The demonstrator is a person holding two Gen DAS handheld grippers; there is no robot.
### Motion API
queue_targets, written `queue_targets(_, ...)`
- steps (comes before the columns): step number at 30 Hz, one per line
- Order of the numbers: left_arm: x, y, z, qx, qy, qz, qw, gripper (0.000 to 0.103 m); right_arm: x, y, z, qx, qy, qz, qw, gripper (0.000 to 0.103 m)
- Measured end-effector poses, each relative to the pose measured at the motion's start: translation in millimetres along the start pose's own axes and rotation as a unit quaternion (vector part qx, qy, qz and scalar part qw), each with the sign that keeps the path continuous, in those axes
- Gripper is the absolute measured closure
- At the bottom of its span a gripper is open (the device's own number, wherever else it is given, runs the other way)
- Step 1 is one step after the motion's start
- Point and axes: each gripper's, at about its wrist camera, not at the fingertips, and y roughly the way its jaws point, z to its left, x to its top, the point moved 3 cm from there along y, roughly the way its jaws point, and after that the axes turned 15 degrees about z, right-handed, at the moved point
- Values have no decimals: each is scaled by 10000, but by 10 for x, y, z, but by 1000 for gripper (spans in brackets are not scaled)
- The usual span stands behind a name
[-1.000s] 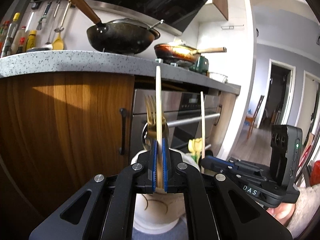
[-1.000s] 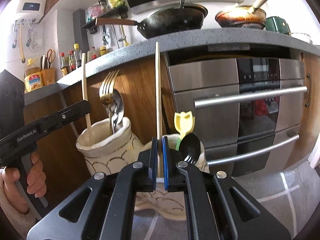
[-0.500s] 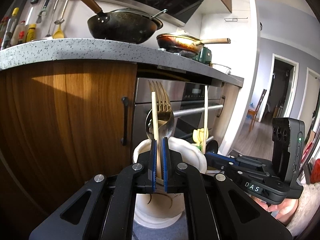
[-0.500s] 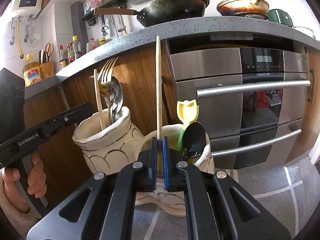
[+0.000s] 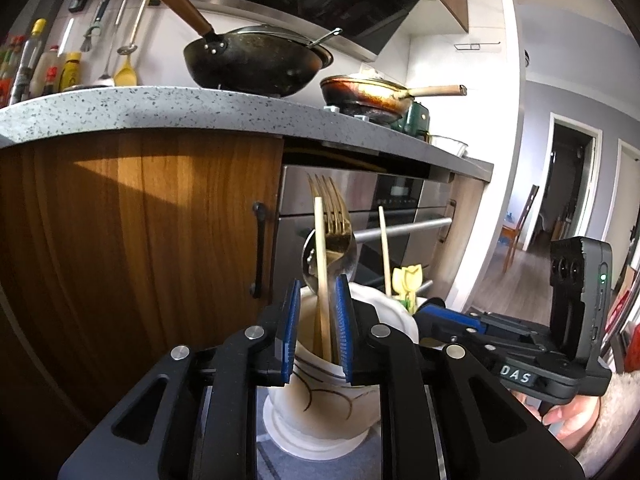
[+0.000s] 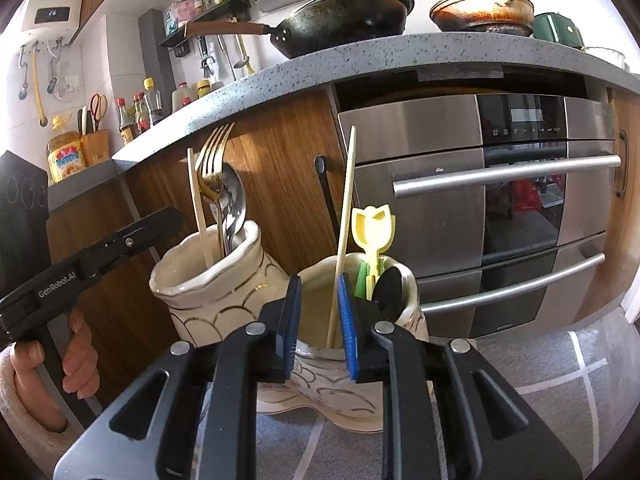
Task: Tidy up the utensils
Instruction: 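Open the left tool releasing the chopstick while the right tool releases its chopstick, then move both open tools back over the last silver fork and chopstick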
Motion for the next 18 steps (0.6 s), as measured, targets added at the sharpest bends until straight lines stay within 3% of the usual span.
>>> queue_targets(4,43,-48,13,179,-53,21,9998,77,77,-155,12,-40,26,-53,10000,61)
queue_targets(6,55,-72,12,262,-112,104,9995,66,96,-298,-7,-88,93,-104,9999,50)
queue_targets(7,63,-89,3,313,-134,147,9993,54,100,-357,-26,-93,135,-107,9998,40)
queue_targets(8,65,-104,-12,343,-135,169,9992,47,100,-432,-55,-121,192,-101,9997,38)
queue_targets(11,74,-160,-119,367,-44,320,9988,42,79,-635,-162,-304,362,-6,9989,30)
queue_targets(12,68,-171,-148,354,-28,345,9988,32,67,-689,-198,-355,400,25,9986,25)
queue_targets(14,52,-227,-258,296,52,379,9988,25,7,-803,-274,-565,450,129,9973,21)
queue_targets(18,-6,-297,-521,263,302,472,9981,21,-196,-984,-451,-895,633,271,9936,15)
